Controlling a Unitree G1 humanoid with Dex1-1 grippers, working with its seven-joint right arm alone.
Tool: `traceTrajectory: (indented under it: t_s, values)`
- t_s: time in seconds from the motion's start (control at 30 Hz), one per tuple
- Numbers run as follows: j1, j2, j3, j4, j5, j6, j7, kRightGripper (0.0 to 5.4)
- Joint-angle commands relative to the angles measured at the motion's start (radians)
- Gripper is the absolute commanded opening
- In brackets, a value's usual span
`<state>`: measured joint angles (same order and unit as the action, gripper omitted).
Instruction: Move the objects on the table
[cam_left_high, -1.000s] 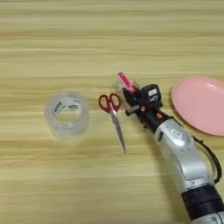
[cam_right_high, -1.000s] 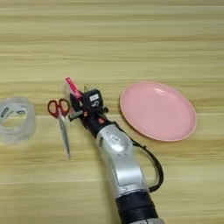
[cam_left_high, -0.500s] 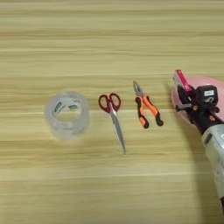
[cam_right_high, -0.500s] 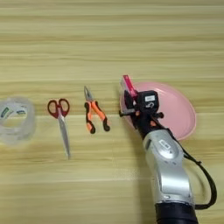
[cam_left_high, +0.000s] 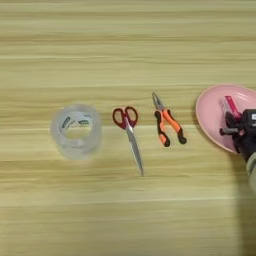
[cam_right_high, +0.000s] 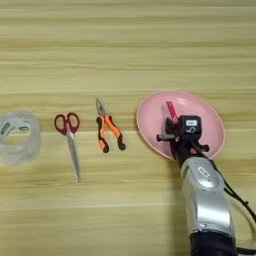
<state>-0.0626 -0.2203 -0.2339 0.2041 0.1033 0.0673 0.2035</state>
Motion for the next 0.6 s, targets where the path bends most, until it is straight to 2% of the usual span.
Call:
traceTrajectory:
  t_s: [0.03,0.07,0.17,0.6]
  values:
    - [-0.055,-0.027,-0.002,-0.023,-0.003,-0.029,-0.010,0.74]
    - [-0.055,-0.026,-0.001,-0.025,-0.001,-0.030,-0.009,1.10]
    - [-0.056,-0.024,0.003,-0.034,0.001,-0.030,-0.007,1.53]
    - [-0.073,-0.042,0.000,-0.077,0.001,-0.025,-0.003,2.78]
